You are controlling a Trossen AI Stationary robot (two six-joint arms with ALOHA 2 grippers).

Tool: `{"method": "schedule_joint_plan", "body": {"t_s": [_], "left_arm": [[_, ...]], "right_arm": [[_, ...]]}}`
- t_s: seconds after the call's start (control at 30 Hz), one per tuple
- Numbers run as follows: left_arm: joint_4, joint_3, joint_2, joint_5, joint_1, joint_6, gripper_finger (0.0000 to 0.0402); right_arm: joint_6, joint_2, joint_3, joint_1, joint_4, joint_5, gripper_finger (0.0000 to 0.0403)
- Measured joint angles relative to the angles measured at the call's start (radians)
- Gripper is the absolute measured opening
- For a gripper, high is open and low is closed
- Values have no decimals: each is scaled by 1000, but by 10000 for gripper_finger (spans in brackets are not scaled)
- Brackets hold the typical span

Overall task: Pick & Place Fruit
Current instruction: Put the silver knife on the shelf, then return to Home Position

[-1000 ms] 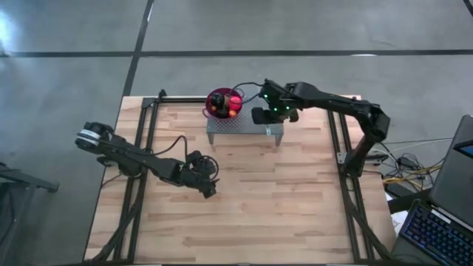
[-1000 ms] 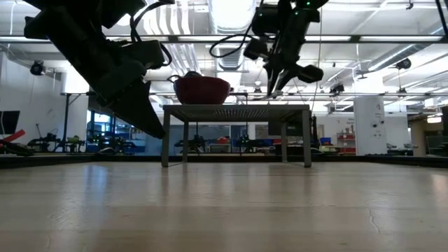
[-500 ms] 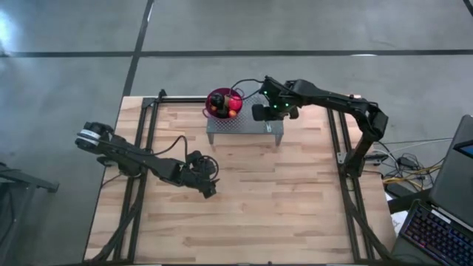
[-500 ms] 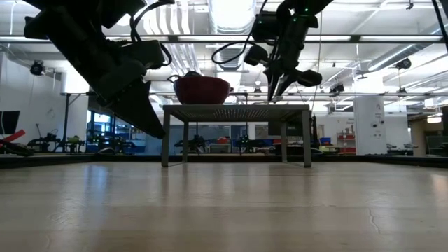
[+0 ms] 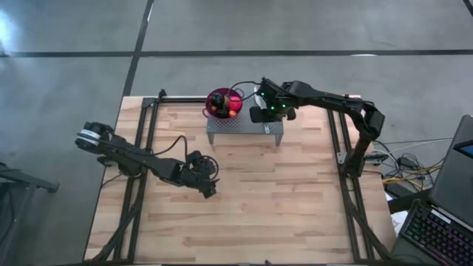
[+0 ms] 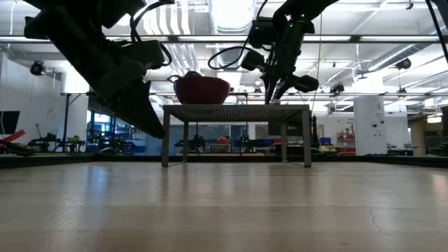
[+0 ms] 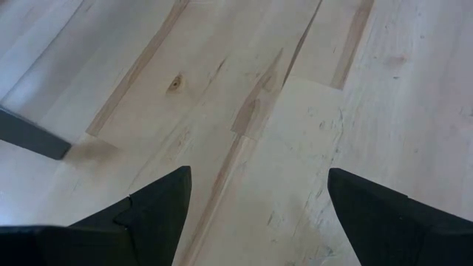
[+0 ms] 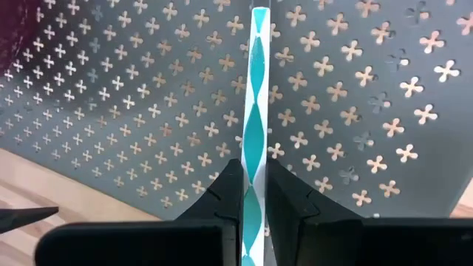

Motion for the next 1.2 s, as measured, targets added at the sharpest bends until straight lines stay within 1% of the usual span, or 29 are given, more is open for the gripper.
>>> {"method": "schedule_joint_plan", "body": {"t_s": [0.2, 0.27, 0.47, 0.57, 0.7, 0.87, 1.0, 1.1, 1.2], "left_arm": [[0, 0, 0, 0, -1, 0, 321], [0, 0, 0, 0, -1, 0, 321], [0, 0, 0, 0, -1, 0, 321], [0, 0, 0, 0, -1, 0, 321], [0, 0, 0, 0, 0, 0, 321], [0, 0, 0, 0, 0, 0, 321], [7, 0, 0, 0, 0, 0, 321], [12, 0, 0, -4, 1, 0, 321], [33, 0, 0, -27, 2, 0, 321]], "right_arm": [[-7, 9, 8, -1, -3, -1, 31], [-13, 7, 10, -3, -6, 4, 47], [-14, 4, 10, -3, 1, 18, 114], [-24, 2, 10, -7, 3, 19, 135], [-63, -20, 21, -23, -13, 25, 149], [-137, -91, 97, -33, -8, 28, 153], [-282, -156, 161, -27, -8, 34, 141], [-404, -237, 183, 11, -14, 94, 124], [-492, -327, 182, 71, -25, 177, 100]]}}
